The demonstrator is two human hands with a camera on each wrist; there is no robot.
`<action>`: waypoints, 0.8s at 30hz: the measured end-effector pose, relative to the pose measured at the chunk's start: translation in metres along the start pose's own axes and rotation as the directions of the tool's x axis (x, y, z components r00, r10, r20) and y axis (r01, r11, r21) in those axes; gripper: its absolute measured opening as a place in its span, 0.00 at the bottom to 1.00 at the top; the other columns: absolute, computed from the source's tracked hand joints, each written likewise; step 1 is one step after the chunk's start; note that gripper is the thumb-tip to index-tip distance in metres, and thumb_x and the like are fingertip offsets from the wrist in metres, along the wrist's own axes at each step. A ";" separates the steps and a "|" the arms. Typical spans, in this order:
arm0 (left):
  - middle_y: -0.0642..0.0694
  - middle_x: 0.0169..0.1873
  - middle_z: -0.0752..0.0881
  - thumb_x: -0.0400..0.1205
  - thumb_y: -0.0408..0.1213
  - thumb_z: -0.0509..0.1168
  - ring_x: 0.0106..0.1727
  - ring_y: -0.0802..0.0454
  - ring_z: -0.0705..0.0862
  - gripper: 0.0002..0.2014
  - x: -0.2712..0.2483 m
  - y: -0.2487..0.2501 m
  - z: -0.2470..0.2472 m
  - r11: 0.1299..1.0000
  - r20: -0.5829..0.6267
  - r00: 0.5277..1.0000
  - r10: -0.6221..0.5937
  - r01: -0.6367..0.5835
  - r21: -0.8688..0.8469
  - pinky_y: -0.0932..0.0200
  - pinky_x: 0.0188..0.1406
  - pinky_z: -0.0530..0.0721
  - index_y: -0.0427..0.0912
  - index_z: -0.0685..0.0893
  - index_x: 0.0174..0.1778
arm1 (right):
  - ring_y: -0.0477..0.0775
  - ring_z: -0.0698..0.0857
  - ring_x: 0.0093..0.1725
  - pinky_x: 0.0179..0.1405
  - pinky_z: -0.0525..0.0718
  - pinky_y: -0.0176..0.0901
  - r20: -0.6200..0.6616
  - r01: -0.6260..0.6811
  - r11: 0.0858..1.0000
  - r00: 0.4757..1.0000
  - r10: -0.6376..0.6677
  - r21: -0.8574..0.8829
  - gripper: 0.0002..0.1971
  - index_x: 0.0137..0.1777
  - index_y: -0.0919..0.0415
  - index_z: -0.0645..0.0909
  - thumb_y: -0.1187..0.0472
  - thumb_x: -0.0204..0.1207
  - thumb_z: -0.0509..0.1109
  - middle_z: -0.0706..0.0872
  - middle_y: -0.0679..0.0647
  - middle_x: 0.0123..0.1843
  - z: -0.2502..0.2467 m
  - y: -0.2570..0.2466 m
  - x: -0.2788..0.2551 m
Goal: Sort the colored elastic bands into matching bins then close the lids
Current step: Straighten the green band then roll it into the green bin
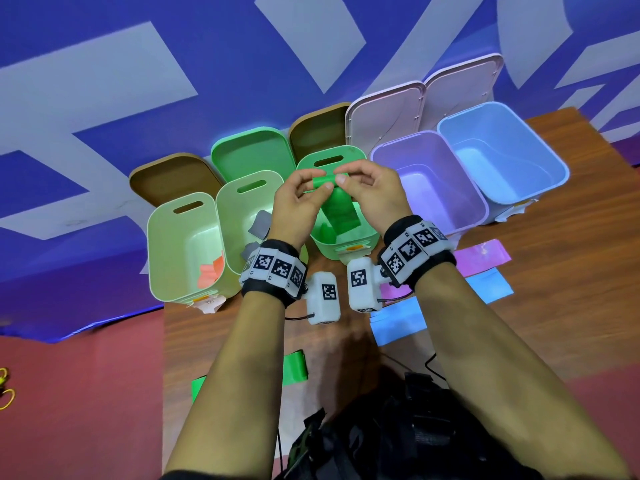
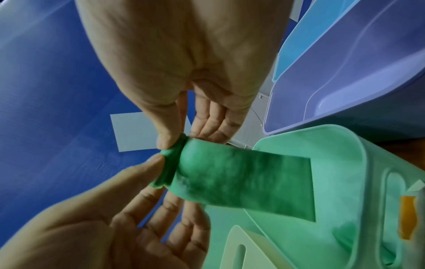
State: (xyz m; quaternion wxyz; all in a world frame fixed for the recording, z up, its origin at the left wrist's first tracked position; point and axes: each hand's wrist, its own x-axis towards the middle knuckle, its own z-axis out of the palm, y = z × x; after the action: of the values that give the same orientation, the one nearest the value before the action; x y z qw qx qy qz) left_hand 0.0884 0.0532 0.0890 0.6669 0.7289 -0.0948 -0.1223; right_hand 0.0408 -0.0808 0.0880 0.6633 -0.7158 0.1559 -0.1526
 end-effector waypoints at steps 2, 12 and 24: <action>0.47 0.34 0.80 0.83 0.36 0.69 0.39 0.53 0.78 0.01 -0.002 0.001 0.001 1.000 0.003 1.000 -0.025 0.025 0.018 0.59 0.41 0.77 0.46 0.85 0.48 | 0.39 0.83 0.42 0.48 0.80 0.28 -0.003 0.007 1.000 1.000 -0.007 -0.001 0.06 0.52 0.59 0.87 0.68 0.78 0.73 0.85 0.43 0.39 -0.001 0.000 0.001; 0.52 0.29 0.79 0.79 0.33 0.69 0.41 0.47 0.77 0.08 -0.003 -0.001 -0.003 0.999 0.079 0.996 0.050 -0.049 -0.020 0.52 0.45 0.79 0.48 0.86 0.51 | 0.46 0.82 0.44 0.52 0.83 0.42 0.031 0.001 1.000 1.000 -0.001 0.005 0.05 0.53 0.55 0.88 0.62 0.80 0.72 0.84 0.49 0.39 0.000 0.006 -0.001; 0.48 0.29 0.77 0.82 0.28 0.69 0.33 0.57 0.76 0.07 -0.005 -0.010 -0.005 0.999 0.035 0.999 0.036 -0.035 -0.039 0.66 0.38 0.78 0.44 0.83 0.50 | 0.46 0.84 0.54 0.59 0.82 0.40 0.073 -0.027 1.000 0.997 0.025 0.016 0.07 0.55 0.54 0.87 0.63 0.79 0.73 0.86 0.42 0.48 0.001 0.009 -0.003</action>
State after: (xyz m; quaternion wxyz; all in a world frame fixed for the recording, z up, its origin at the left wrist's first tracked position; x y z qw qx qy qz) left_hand 0.0853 0.0602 0.0802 0.6811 0.7118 -0.1173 -0.1251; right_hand 0.0377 -0.0794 0.0789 0.6766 -0.7131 0.1396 -0.1190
